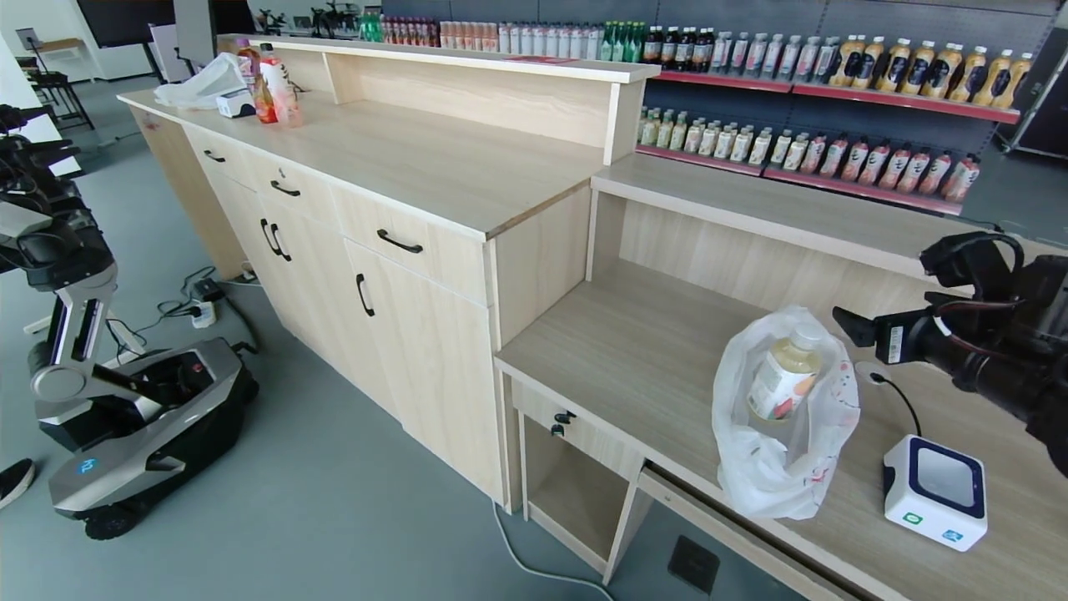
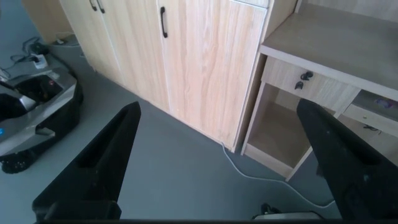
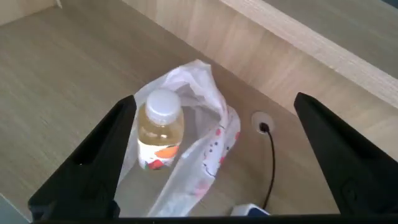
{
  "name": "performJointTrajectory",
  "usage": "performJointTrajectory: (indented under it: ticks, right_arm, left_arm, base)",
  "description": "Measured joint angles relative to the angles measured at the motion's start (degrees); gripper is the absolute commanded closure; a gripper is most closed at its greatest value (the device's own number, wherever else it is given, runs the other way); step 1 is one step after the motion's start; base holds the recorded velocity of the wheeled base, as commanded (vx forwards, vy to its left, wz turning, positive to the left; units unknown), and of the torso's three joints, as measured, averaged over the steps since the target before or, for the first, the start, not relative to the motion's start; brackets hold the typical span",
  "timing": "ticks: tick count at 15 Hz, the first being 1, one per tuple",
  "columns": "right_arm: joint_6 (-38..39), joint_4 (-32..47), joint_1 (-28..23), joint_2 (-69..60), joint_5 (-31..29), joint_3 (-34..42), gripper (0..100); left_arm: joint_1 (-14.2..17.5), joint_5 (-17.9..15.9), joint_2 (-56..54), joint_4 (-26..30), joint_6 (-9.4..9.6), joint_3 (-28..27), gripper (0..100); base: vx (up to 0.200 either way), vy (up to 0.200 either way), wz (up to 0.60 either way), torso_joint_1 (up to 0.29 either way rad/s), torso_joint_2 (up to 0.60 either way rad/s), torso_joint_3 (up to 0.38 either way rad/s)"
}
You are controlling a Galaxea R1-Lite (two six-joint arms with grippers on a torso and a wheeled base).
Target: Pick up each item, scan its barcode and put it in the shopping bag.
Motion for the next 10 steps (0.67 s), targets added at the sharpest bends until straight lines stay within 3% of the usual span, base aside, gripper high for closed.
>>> performJointTrajectory:
  ticks: [5,7,10]
  right_arm:
    - [-6.7,23.2,-19.3,-11.0,-2.3,0.7,0]
    - [-10.8,28.2,-28.2,-11.7,-2.3,0.1,0]
    - [-17.4,29.7,-36.6,-7.4,-2.3,-0.8,0]
  left_arm:
    - [0.0,0.0,0.0,0.0,0.00,0.0,0]
    - [0.0,0.0,0.0,0.0,0.00,0.0,0]
    - [0.0,0.0,0.0,0.0,0.00,0.0,0]
  base:
    - [0.000,0.000,-0.60,0.003,0.01,0.003]
    - [0.000,0.000,0.00,0.000,0.00,0.000]
    - [0.000,0.000,0.00,0.000,0.00,0.000]
